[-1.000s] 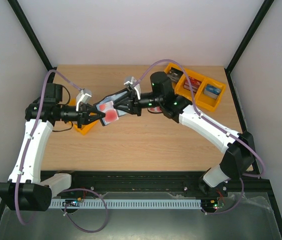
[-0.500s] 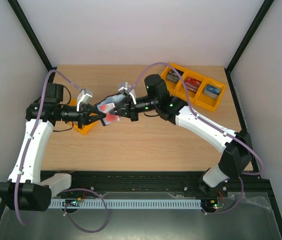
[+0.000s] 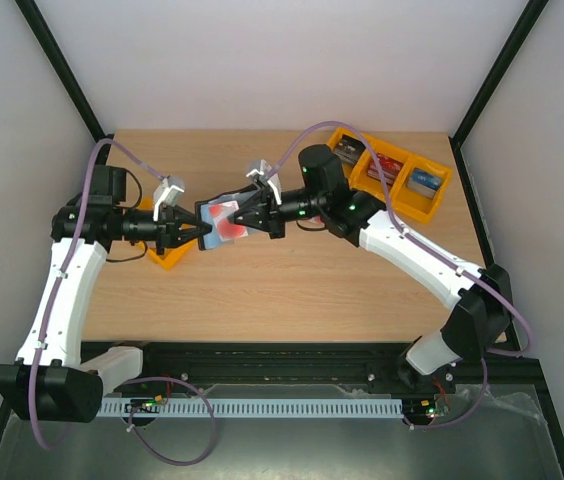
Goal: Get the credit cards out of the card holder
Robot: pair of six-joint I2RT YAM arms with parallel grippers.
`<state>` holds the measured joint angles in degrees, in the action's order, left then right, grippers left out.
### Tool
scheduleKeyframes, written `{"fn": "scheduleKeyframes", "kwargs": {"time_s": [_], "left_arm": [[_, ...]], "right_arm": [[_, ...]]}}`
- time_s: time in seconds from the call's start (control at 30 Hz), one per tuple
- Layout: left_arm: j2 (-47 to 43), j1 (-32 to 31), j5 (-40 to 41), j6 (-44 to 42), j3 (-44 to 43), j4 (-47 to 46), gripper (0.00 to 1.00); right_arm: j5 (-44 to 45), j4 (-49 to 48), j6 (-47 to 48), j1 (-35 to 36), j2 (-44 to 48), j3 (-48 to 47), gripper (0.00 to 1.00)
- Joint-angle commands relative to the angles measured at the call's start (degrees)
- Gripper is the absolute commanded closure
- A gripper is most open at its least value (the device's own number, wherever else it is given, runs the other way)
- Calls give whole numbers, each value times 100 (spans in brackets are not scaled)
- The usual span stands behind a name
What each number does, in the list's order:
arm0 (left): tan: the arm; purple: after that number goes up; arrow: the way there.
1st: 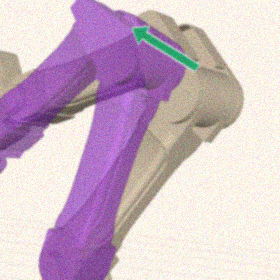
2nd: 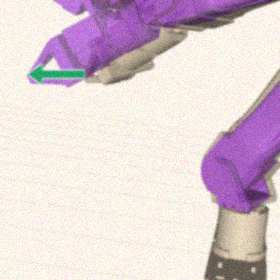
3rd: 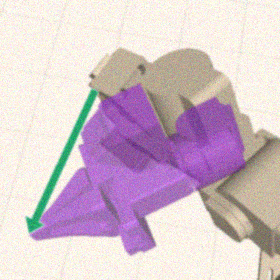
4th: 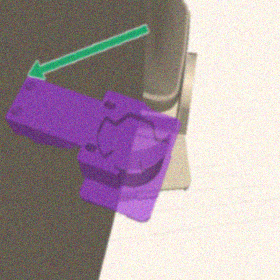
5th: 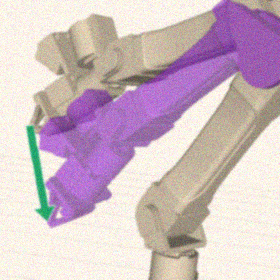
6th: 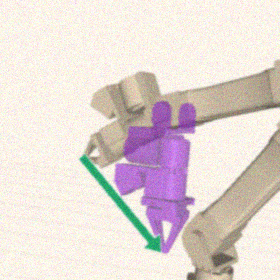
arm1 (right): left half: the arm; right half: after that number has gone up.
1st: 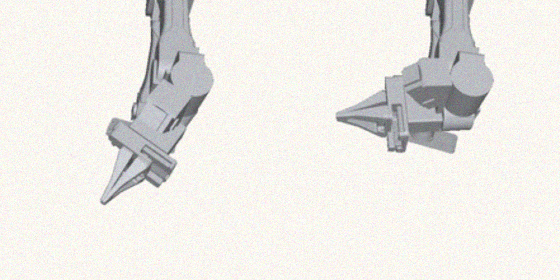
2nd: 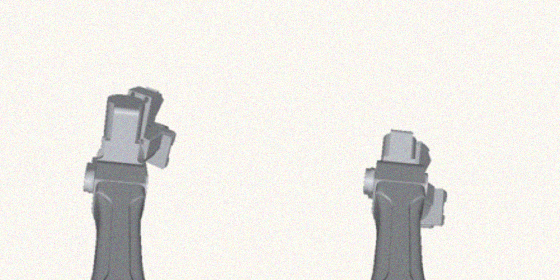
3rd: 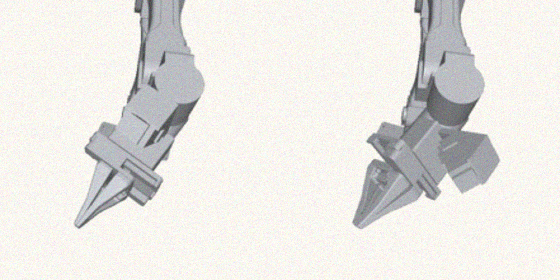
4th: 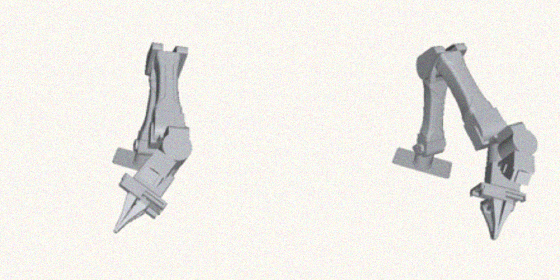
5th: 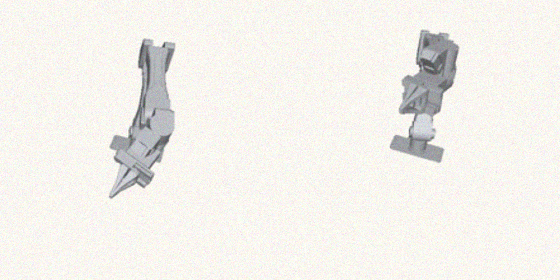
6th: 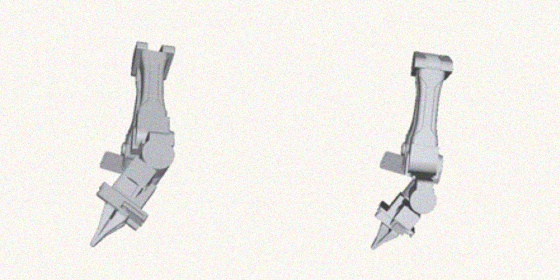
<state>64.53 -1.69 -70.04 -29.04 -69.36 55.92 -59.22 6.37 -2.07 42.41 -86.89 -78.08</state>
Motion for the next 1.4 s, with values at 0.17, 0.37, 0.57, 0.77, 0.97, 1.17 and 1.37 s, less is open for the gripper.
{"fn": "scheduleKeyframes", "kwargs": {"time_s": [0.17,0.37,0.57,0.77,0.97,1.17,1.37], "left_arm": [[-64,-11,403,858,-19,-709,98],[-164,300,2166,2239,375,-1769,98],[-130,398,2414,2367,377,-1893,98],[-109,432,2420,2339,406,-1887,98],[-56,477,2364,2366,415,-1912,98],[32,503,2383,2357,397,-1912,98],[262,503,2381,2324,371,-1923,98]], "right_arm": [[723,798,498,-269,265,-291,98],[2265,2141,1330,-999,373,-374,98],[4507,3486,3266,-1033,-262,-513,98],[5482,4160,4564,-1058,-1272,-1170,98],[6012,4808,4888,-1060,-2527,-1897,98],[6237,4820,5043,-1084,-3158,-2095,98],[5999,4747,5321,-1168,-3524,-2180,98]]}}
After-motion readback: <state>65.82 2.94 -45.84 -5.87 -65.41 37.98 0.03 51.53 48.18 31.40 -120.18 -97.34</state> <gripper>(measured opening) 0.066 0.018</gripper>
